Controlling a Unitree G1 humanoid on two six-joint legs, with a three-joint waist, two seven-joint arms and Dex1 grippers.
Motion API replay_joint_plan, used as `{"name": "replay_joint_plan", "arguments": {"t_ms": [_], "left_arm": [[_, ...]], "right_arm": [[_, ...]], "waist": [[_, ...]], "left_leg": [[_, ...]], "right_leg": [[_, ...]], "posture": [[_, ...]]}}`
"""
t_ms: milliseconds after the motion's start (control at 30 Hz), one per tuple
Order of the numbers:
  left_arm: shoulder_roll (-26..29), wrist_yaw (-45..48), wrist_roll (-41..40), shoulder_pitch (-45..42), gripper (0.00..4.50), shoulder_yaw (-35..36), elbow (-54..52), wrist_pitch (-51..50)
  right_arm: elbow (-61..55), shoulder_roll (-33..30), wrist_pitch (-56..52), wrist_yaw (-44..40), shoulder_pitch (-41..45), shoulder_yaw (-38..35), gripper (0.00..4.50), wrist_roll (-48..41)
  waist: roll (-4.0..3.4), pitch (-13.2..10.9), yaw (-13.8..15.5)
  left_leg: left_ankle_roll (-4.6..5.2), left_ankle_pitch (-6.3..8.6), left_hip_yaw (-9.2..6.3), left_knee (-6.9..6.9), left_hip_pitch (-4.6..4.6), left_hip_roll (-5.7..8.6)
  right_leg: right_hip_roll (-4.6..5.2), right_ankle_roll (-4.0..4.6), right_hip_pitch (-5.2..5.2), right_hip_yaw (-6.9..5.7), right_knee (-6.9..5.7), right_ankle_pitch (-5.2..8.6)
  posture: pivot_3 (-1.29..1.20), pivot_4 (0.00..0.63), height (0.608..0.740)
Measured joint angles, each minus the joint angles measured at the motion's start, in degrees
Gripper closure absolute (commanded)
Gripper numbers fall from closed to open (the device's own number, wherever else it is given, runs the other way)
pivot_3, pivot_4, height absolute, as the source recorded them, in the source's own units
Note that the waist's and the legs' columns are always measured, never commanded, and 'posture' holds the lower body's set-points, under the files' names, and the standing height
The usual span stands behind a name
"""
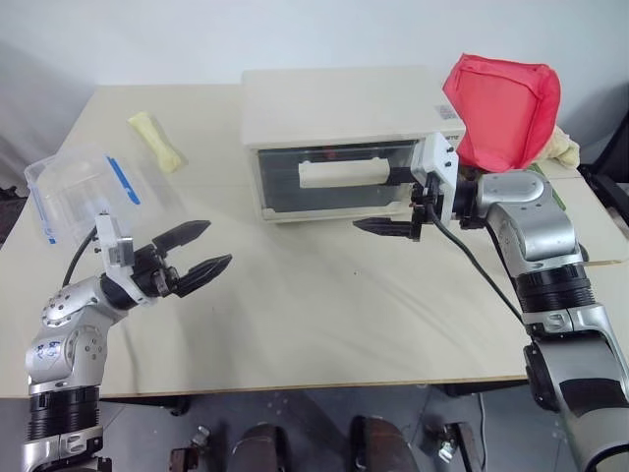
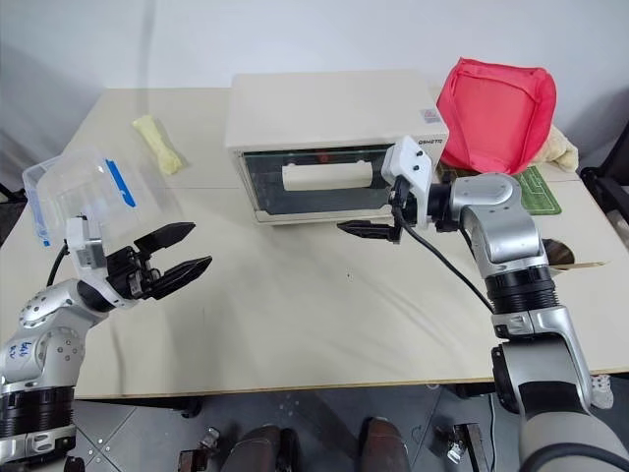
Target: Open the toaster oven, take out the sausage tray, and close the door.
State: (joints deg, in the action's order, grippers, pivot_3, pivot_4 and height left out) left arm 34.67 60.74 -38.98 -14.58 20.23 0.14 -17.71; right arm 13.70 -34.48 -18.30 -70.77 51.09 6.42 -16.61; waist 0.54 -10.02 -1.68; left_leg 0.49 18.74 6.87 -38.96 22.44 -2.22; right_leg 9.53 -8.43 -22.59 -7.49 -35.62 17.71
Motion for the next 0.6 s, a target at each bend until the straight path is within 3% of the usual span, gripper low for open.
{"name": "replay_joint_plan", "arguments": {"t_ms": [333, 433, 600], "left_arm": [[4.77, 1.57, -0.31, -5.56, 0.02, 0.4, 5.82, -2.18], [5.02, 3.76, -0.3, -8.1, 0.54, 0.6, 8.13, -1.4], [6.6, 9.26, 1.13, -15.53, 2.05, -2.05, 14.82, -0.54]], "right_arm": [[-13.48, -3.26, -3.46, -1.91, -9.37, 0.67, 0.0, -0.44], [-15.23, -3.3, -4.19, -1.44, -10.84, 1.28, 0.0, -0.42], [-17.96, -3.39, -4.76, 0.5, -13.5, 1.35, 0.0, -0.41]], "waist": [[-0.03, -0.1, 0.1], [-0.01, -0.11, 0.05], [0.0, -0.12, 0.08]], "left_leg": [[-0.02, 0.01, 0.02, 0.06, 0.01, 0.02], [-0.02, 0.01, 0.06, 0.03, 0.01, 0.03], [-0.02, 0.01, 0.08, 0.03, 0.01, 0.04]], "right_leg": [[0.0, 0.0, -0.05, -0.04, 0.0, 0.0], [0.0, 0.0, -0.05, -0.03, 0.01, 0.0], [-0.01, 0.01, -0.05, -0.04, 0.0, 0.01]], "posture": [[0.0, 0.15, 0.74], [0.0, 0.15, 0.74], [0.0, 0.15, 0.74]]}}
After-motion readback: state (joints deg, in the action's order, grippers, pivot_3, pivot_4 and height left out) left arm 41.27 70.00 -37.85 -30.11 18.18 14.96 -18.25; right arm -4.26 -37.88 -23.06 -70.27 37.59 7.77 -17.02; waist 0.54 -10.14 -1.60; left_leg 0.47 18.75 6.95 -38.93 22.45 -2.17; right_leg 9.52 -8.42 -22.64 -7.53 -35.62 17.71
